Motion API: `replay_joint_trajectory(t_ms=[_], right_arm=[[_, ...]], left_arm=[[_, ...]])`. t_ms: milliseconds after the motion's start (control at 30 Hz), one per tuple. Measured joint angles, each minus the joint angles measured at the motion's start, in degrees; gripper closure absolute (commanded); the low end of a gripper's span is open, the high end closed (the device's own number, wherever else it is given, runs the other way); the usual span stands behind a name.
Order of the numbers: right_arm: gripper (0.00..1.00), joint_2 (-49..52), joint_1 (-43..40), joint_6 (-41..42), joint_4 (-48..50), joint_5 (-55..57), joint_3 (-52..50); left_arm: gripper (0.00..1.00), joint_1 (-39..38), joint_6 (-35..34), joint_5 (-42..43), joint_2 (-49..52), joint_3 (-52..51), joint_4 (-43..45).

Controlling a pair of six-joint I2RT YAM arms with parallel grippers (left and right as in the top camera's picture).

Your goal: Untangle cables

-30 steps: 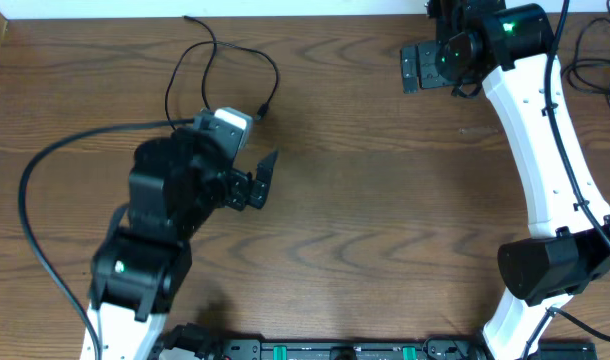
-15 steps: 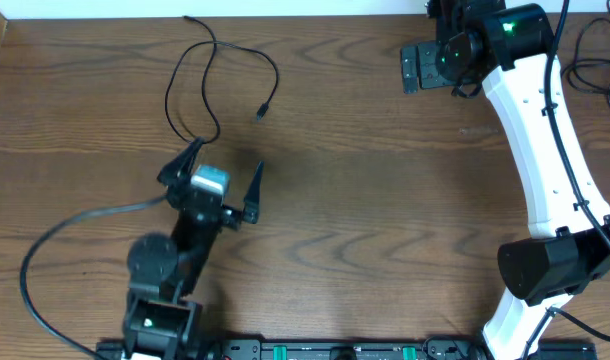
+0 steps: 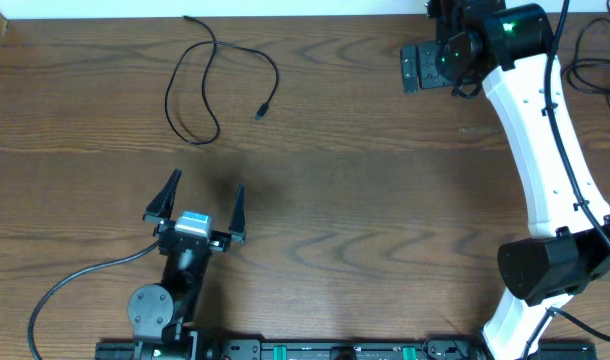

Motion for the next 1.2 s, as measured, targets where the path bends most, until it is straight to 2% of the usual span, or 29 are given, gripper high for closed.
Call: replay_joint_trajectory(t_ms=[167,367,800,1200], right_arm=[[0.01,0.0,0.0,0.0,0.0,-0.02,0.0],[0.01,0.0,0.0,0.0,-0.02,-0.02,0.0],[0.01,0.0,0.0,0.0,0.02,-0.02,0.0],[0.01,0.0,0.0,0.0,-0.02,0.0,0.0]], left_arm=[[0.02,0.48,-0.02,0.2,-5.31,-4.0,-0.11],[0.02,0.61,-0.76,0.44,-10.69,-5.42,-5.99],[0.02,3.17,-5.07,-1.36,-11.17,-5.42,-20.76],[0.02,3.19,-7.43,-3.74,-11.17,-4.96,-22.97]])
